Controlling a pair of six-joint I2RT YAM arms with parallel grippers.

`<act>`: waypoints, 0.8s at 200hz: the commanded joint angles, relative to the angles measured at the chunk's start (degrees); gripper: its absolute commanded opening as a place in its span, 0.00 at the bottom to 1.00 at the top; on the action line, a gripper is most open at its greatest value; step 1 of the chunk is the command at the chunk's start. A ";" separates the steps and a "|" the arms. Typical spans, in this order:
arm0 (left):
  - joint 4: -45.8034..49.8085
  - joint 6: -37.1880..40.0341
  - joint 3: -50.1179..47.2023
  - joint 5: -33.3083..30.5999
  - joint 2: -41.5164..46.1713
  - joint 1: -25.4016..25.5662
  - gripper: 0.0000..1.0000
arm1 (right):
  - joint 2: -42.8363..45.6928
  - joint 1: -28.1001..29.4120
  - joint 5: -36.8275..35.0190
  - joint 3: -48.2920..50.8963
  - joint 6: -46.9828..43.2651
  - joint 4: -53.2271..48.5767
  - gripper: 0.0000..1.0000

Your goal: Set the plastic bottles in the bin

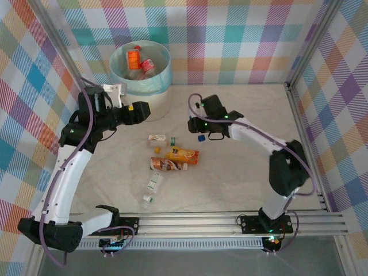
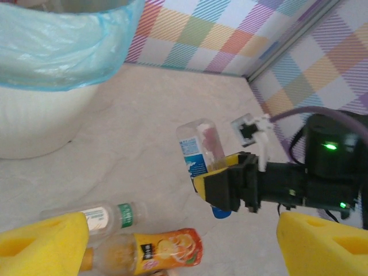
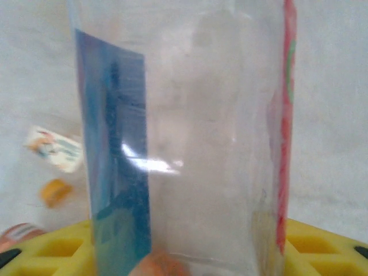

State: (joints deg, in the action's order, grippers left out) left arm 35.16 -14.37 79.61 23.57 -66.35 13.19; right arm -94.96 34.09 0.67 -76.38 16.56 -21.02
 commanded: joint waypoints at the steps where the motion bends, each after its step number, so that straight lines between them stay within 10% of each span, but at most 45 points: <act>1: -4.92 -3.17 2.97 4.64 -1.80 2.91 0.86 | 6.16 0.31 7.26 3.71 -4.29 7.96 0.47; 103: -5.89 -3.89 6.50 4.79 -7.47 18.30 0.95 | 24.25 7.24 17.43 17.04 -5.76 27.54 0.48; 160: -6.02 -4.47 4.38 -1.31 -5.96 19.77 0.82 | 26.40 9.50 18.58 18.65 -6.41 28.91 0.48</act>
State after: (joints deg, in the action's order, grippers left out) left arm 29.98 -18.33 84.66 25.39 -73.84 32.62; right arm -70.28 42.87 17.21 -58.70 11.38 4.25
